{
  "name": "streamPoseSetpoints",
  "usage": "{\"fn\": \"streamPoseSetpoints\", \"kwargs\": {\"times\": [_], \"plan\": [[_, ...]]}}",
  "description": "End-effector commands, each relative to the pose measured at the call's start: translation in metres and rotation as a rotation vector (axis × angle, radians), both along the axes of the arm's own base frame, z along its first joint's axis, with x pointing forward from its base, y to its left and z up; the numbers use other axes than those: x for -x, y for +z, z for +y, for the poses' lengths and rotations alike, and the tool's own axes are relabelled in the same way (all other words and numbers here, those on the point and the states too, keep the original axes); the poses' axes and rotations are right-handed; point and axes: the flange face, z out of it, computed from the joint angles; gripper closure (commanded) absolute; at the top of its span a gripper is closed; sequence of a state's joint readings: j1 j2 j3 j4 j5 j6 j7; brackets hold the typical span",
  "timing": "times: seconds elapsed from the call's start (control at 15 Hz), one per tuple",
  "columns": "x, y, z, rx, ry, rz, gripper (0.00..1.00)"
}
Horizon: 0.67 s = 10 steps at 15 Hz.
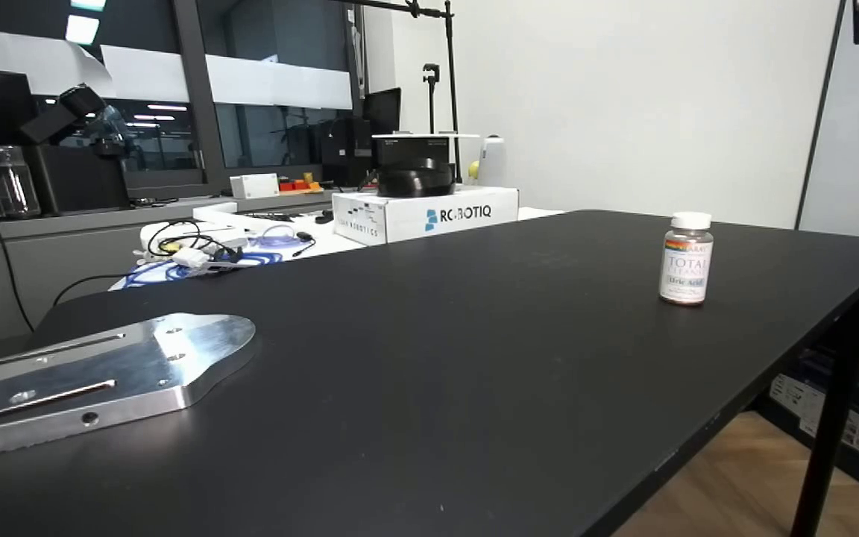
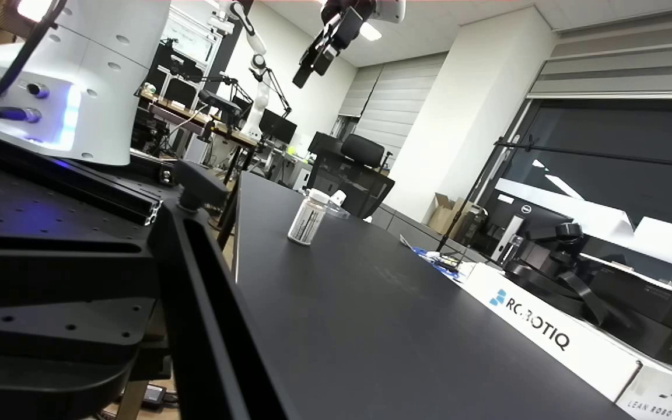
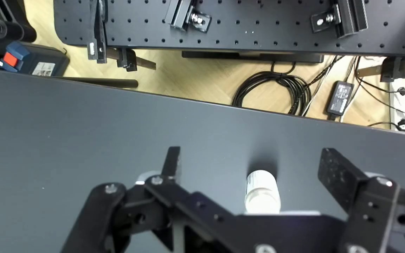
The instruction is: Move the bottle backwards
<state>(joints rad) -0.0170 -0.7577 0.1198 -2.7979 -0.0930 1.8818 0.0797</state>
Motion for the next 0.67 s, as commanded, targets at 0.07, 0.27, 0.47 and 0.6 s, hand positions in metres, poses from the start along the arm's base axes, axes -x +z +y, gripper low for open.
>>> {"fn": "streamPoseSetpoints", "kwargs": {"times": [0.07,0.27,0.47,0.6], "plan": [[0.000,-0.002,0.001,-0.001,0.004,0.014,0.00],[0.001,-0.001,0.004,0.003,0.012,0.015,0.00],[0.001,-0.001,0.004,0.003,0.012,0.016,0.00],[-0.009,0.001,-0.001,-0.017,0.018,-0.046,0.00]]}}
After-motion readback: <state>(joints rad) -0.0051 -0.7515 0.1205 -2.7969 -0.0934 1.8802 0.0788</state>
